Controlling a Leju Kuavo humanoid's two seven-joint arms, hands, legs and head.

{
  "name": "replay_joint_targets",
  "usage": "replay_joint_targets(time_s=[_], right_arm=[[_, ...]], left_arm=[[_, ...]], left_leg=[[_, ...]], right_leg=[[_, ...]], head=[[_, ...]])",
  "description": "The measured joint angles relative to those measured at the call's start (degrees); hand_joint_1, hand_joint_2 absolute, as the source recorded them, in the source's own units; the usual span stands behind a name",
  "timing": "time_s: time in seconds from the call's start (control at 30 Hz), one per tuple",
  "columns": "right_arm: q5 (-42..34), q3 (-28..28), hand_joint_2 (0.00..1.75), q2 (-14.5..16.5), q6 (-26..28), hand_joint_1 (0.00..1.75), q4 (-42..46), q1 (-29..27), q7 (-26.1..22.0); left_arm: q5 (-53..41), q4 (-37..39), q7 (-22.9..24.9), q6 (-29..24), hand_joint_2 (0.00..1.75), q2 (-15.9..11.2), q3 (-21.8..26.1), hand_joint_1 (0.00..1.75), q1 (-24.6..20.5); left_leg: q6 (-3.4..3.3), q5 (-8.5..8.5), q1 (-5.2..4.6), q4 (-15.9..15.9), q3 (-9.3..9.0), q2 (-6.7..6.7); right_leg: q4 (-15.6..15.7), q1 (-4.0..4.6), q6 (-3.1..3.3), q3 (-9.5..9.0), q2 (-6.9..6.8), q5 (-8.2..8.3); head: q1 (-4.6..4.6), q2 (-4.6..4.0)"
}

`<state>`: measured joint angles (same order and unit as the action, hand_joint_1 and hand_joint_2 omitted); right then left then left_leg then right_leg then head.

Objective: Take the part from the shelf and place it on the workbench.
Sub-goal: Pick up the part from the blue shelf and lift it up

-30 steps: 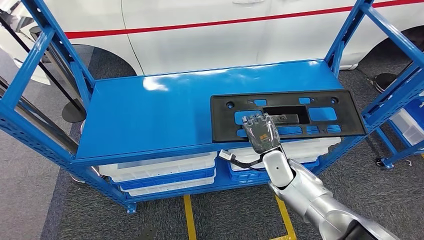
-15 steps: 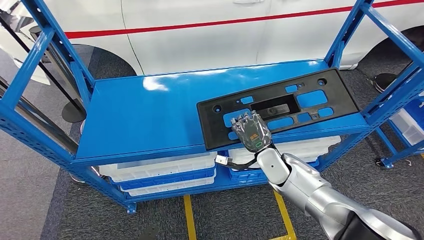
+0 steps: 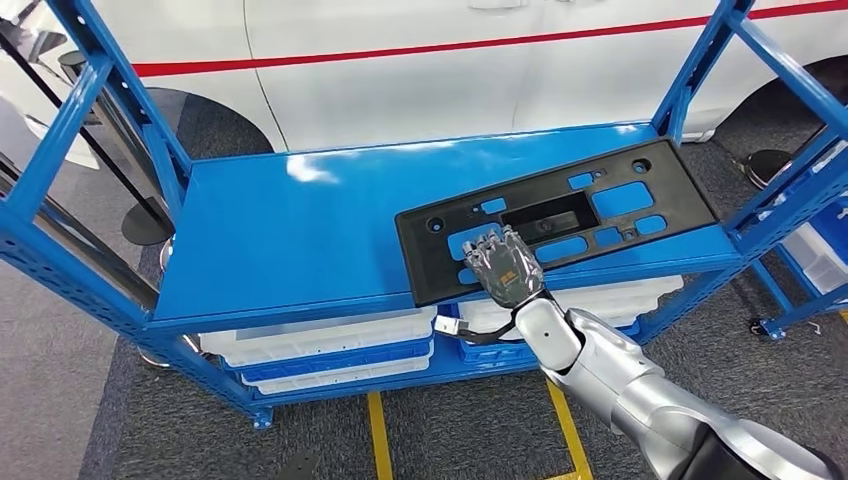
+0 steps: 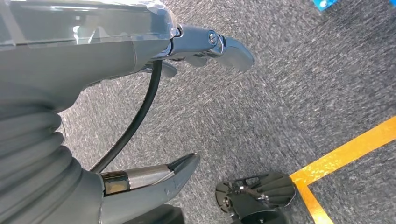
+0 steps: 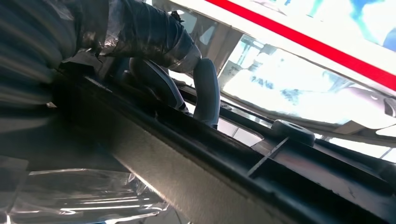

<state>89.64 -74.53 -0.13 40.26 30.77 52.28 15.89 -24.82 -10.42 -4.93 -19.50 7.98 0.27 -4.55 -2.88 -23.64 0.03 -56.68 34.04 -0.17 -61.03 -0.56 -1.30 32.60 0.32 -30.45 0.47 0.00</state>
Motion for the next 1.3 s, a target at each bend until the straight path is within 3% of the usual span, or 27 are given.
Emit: replay_joint_targets(time_s=[0.07,0.1,0.13,0.17,0.27,0.33,0.43,0.47,0.53,0.6,0.63,0.67,0.7,0.77,0.83,0.93,0.97,1.03,1.1,1.13,1.17,1.2,1.23,1.3], right_arm=[[0.0,1.1,1.75,0.0,0.0,1.75,-0.1,-0.4,-0.5],[0.0,1.7,1.75,-0.1,0.0,1.75,-0.2,-0.8,-0.6],[0.0,2.1,1.75,-0.1,0.0,1.75,-0.2,-1.1,-0.7],[0.0,2.5,1.75,-0.1,0.0,1.75,-0.3,-1.4,-0.7],[0.0,3.4,1.75,-0.1,0.0,1.75,-0.4,-1.5,-0.7],[0.0,4.0,1.75,-0.1,0.0,1.75,-0.4,-1.6,-1.0],[0.0,4.9,1.75,-0.1,0.0,1.75,-0.6,-2.0,-2.0],[0.0,5.1,1.75,-0.1,0.0,1.75,-0.7,-2.1,-2.5],[0.0,5.6,1.75,0.0,0.0,1.75,-0.8,-2.3,-3.2],[0.0,6.0,1.75,0.0,0.0,1.75,-1.1,-2.5,-3.7],[0.0,6.0,1.75,0.0,0.0,1.75,-1.3,-2.7,-3.9],[0.0,6.0,1.75,0.0,0.0,1.75,-1.5,-2.8,-4.1],[0.0,6.0,1.75,0.0,0.0,1.75,-1.7,-2.9,-4.4],[0.0,6.3,1.75,0.1,0.0,1.75,-2.0,-3.0,-4.7],[0.0,6.8,1.75,0.2,0.0,1.75,-2.2,-3.0,-4.8],[0.0,7.5,1.75,0.2,0.0,1.75,-2.5,-3.3,-4.9],[0.0,7.8,1.75,0.2,0.0,1.75,-2.6,-3.4,-4.9],[0.0,8.3,1.75,0.2,0.0,1.75,-2.8,-3.4,-4.9],[0.0,8.7,1.75,0.2,0.0,1.75,-3.0,-3.6,-4.9],[0.0,8.8,1.75,0.2,0.0,1.75,-3.1,-3.8,-4.9],[0.0,9.0,1.75,0.2,0.0,1.75,-3.2,-4.0,-4.9],[0.0,9.1,1.75,0.2,0.0,1.75,-3.3,-4.2,-4.9],[0.0,9.4,1.75,0.2,0.0,1.75,-3.3,-4.3,-4.9],[0.0,10.1,1.75,0.2,0.0,1.75,-3.4,-4.2,-5.1]], left_arm=[[-0.1,0.0,0.0,0.0,1.75,0.0,0.1,0.00,-0.1],[-0.2,0.0,0.0,0.0,1.75,0.1,0.2,0.00,-0.1],[-0.4,0.0,0.0,0.0,1.75,0.1,0.2,0.00,-0.1],[-0.5,0.0,0.1,0.0,1.75,0.1,0.3,0.00,-0.1],[-0.6,0.0,0.1,0.0,1.75,0.1,0.4,0.00,-0.1],[-0.7,0.0,0.1,0.0,1.75,0.1,0.5,0.00,-0.1],[-0.9,0.0,0.1,0.1,1.75,0.1,0.7,0.00,-0.1],[-1.0,0.0,0.1,0.1,1.75,0.1,0.8,0.00,-0.2],[-1.1,0.0,0.2,0.1,1.75,0.1,0.9,0.00,-0.2],[-1.3,0.0,0.2,0.1,1.75,0.1,1.0,0.00,-0.2],[-1.4,0.0,0.3,0.1,1.75,0.1,1.0,0.00,-0.2],[-1.5,0.0,0.3,0.1,1.75,0.1,1.0,0.00,-0.2],[-1.6,0.0,0.3,0.1,1.75,0.1,1.1,0.00,-0.2],[-1.7,0.0,0.4,0.1,1.75,0.1,1.2,0.00,-0.3],[-1.7,0.0,0.5,0.1,1.75,0.0,1.3,0.00,-0.4],[-1.7,0.0,0.6,0.0,1.75,0.0,1.4,0.00,-0.5],[-1.8,0.0,0.6,0.0,1.75,0.0,1.4,0.00,-0.5],[-1.8,0.0,0.6,0.0,1.75,0.0,1.5,0.00,-0.6],[-1.8,0.0,0.6,0.0,1.75,0.0,1.5,0.00,-0.6],[-1.8,0.0,0.6,0.0,1.75,0.0,1.5,0.00,-0.6],[-1.8,0.0,0.6,0.0,1.75,0.0,1.5,0.00,-0.6],[-1.9,0.0,0.7,0.0,1.75,0.0,1.5,0.00,-0.6],[-2.0,0.0,0.7,0.0,1.75,0.0,1.5,0.00,-0.6],[-2.1,0.0,0.8,0.0,1.75,0.1,1.5,0.00,-0.6]], left_leg=[[-0.16,0.10,0.03,0.1,0.07,0.07],[-0.17,0.09,0.03,0.0,0.13,0.07],[-0.16,0.06,0.06,-0.1,0.19,0.06],[-0.09,0.01,0.11,-0.3,0.25,0.03],[0.60,-0.42,0.18,-1.4,0.73,-0.09],[1.30,-0.47,0.07,-2.0,1.24,-0.13],[2.23,-0.48,0.12,-2.5,1.87,-0.16],[2.54,-1.41,0.21,-3.4,2.31,-0.15],[3.13,-5.46,0.46,-8.4,4.19,-0.12],[3.54,-9.45,0.59,-15.6,6.42,-0.10],[3.62,-10.16,0.61,-17.7,6.79,-0.10],[3.60,-9.73,0.61,-17.7,6.15,-0.10],[3.45,-8.37,0.60,-15.4,4.39,-0.10],[2.85,-5.74,0.44,-7.6,-0.65,-0.14],[2.39,-4.94,0.11,-2.7,-3.42,-0.21],[1.71,-4.03,0.01,-1.5,-3.28,-0.10],[1.26,-3.41,0.14,-1.0,-3.11,0.00],[0.47,-2.16,0.36,-0.2,-2.37,0.23],[0.11,-1.37,0.22,-0.3,-1.12,0.29],[0.08,-1.05,0.17,-0.5,-0.47,0.31],[0.11,-0.72,0.14,-0.8,0.19,0.32],[0.19,-0.44,0.13,-1.1,0.85,0.31],[0.30,-0.22,0.13,-1.5,1.46,0.29],[0.69,0.14,0.02,-2.2,2.55,0.24]], right_leg=[[-7.6,-0.18,-0.18,3.55,-0.02,-3.78],[-11.0,-0.27,-0.31,5.21,-0.02,-4.81],[-12.8,-0.38,-0.43,6.14,-0.03,-4.71],[-12.3,-0.53,-0.53,6.03,-0.05,-3.43],[-2.2,-0.85,-0.61,1.61,-0.18,2.15],[1.2,-0.62,-0.19,0.27,-0.12,2.96],[1.4,-0.54,0.95,0.84,-0.04,3.36],[1.5,-0.61,1.43,1.08,-0.08,3.67],[1.7,-0.66,2.28,1.68,-0.21,4.29],[1.5,-0.53,2.60,2.45,-0.32,4.79],[1.4,-0.47,2.62,2.83,-0.37,5.01],[1.3,-0.42,2.58,3.19,-0.39,5.19],[1.1,-0.38,2.51,3.51,-0.39,5.34],[0.7,-0.27,2.21,4.01,-0.38,5.61],[0.7,-0.24,1.61,4.32,-0.37,6.09],[1.1,-0.31,0.44,4.52,-0.31,6.91],[0.7,-0.26,0.14,4.84,-0.29,6.30],[-3.2,-0.21,-0.22,6.53,-0.24,2.55],[-10.3,-0.21,-0.50,8.82,-0.24,-1.92],[-13.0,-0.25,-0.64,9.36,-0.26,-2.83],[-14.0,-0.29,-0.75,9.03,-0.27,-2.60],[-12.8,-0.33,-0.78,7.64,-0.28,-1.38],[-9.8,-0.36,-0.71,5.30,-0.29,0.20],[-2.4,-0.18,-0.22,0.44,-0.25,1.42]], head=[[0.01,0.00],[0.01,0.00],[0.01,0.00],[0.01,0.00],[0.01,0.00],[-0.03,0.00],[-0.07,0.00],[-0.10,0.00],[-0.18,0.00],[-0.21,0.00],[-0.21,0.00],[-0.21,0.00],[-0.21,0.00],[-0.20,0.00],[-0.18,0.00],[-0.16,0.00],[-0.12,0.00],[-0.07,0.00],[-0.07,0.00],[-0.05,0.00],[-0.07,0.00],[-0.06,0.00],[-0.07,0.00],[-0.10,0.00]])
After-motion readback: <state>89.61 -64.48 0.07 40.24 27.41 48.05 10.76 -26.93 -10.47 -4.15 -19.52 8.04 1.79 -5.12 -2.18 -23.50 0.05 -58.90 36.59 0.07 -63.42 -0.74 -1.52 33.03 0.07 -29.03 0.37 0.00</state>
